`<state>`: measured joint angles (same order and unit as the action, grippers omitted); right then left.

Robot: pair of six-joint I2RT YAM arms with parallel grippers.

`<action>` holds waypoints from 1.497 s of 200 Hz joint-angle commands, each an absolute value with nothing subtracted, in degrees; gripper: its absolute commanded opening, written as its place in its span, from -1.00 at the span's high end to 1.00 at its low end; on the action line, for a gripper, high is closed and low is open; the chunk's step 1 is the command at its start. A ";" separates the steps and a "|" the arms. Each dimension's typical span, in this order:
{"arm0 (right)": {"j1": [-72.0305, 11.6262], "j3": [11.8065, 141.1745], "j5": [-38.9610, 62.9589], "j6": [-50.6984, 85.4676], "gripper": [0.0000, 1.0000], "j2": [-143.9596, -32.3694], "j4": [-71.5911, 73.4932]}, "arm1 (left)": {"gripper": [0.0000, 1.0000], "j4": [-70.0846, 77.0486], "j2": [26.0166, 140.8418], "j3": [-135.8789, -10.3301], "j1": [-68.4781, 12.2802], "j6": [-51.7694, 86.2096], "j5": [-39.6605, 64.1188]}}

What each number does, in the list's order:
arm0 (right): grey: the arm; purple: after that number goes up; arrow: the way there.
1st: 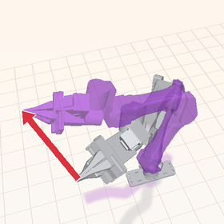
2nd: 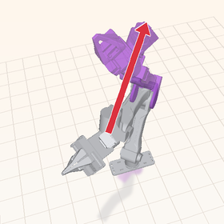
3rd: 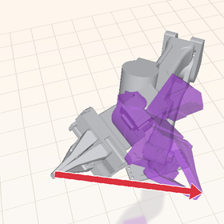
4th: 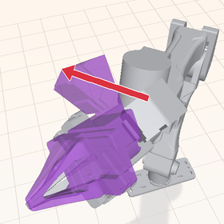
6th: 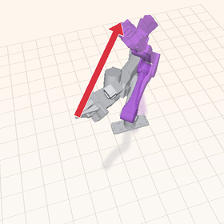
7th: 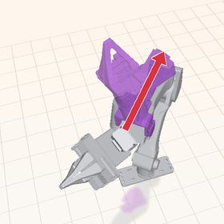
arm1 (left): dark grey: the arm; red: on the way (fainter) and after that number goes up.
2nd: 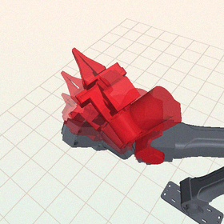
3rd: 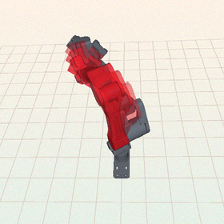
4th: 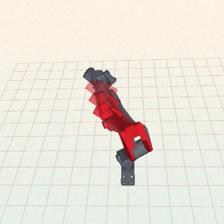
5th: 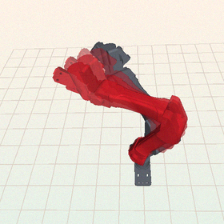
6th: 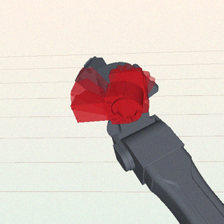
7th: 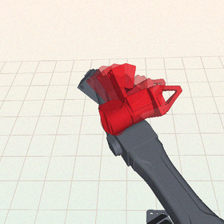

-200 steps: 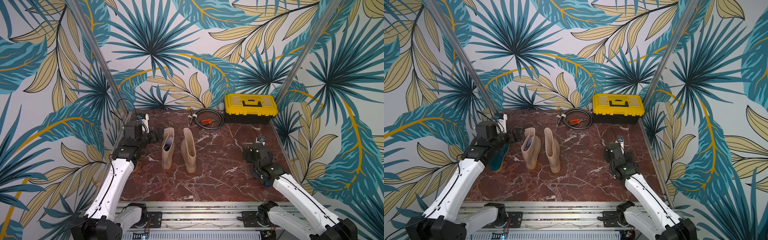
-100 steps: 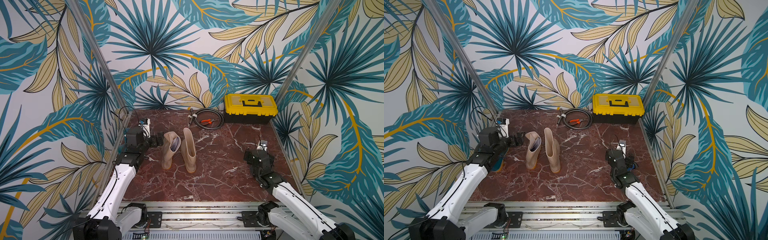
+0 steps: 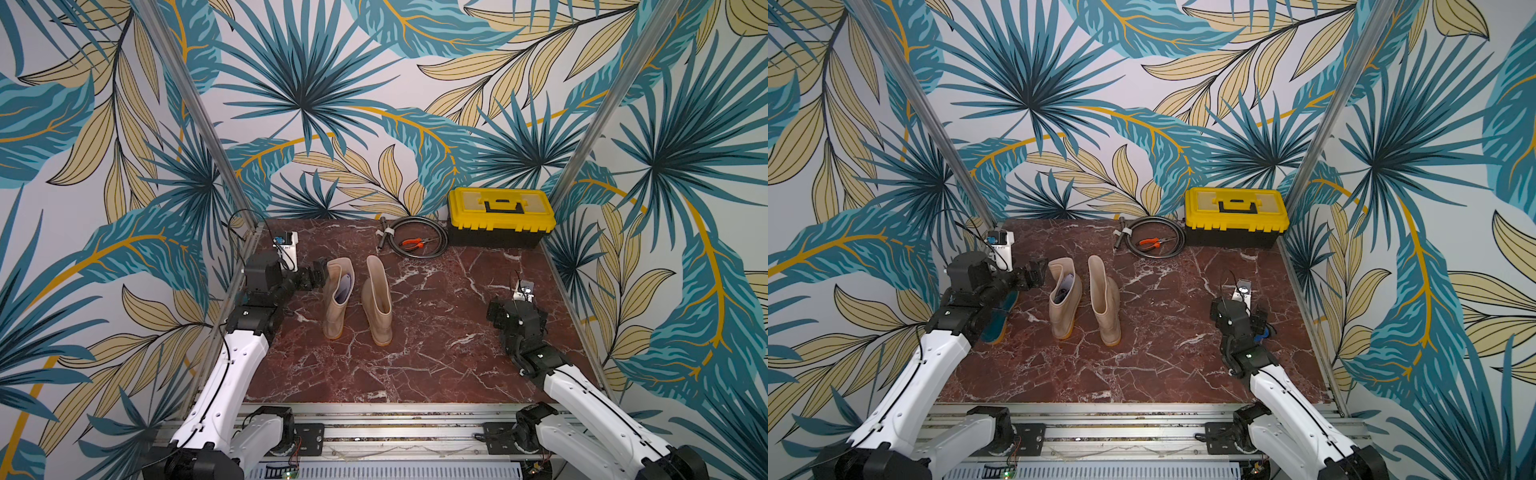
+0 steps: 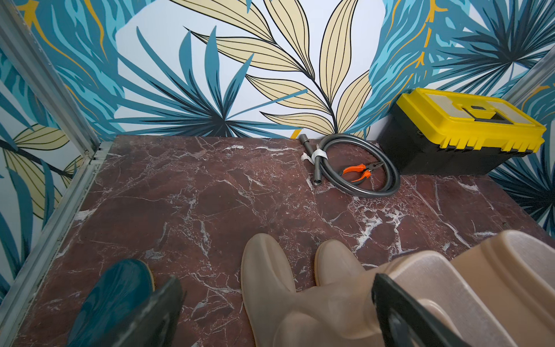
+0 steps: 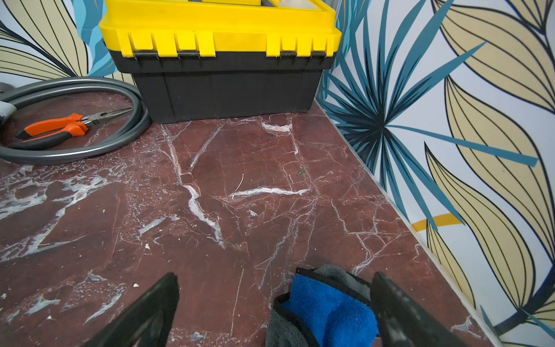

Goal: Wipe the rubber boots with a cloth
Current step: Reset both arms

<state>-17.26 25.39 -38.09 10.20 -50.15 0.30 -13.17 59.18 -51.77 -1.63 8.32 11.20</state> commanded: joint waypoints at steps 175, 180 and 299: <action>-15.30 20.45 -38.14 9.28 -0.99 -51.71 10.34 | -0.99 -13.29 54.12 -42.08 2.99 4.53 19.15; -15.22 20.22 -38.28 9.18 -0.99 -51.81 11.00 | -0.99 -13.15 54.97 -42.31 2.99 4.56 18.76; -11.83 17.06 -37.30 7.26 -0.99 -63.65 31.94 | -0.99 8.50 66.01 -35.00 2.41 4.50 6.81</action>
<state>-12.51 18.55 -38.06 9.28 -61.25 22.70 -0.10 64.01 -37.45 2.46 6.42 9.43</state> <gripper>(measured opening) 0.994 0.995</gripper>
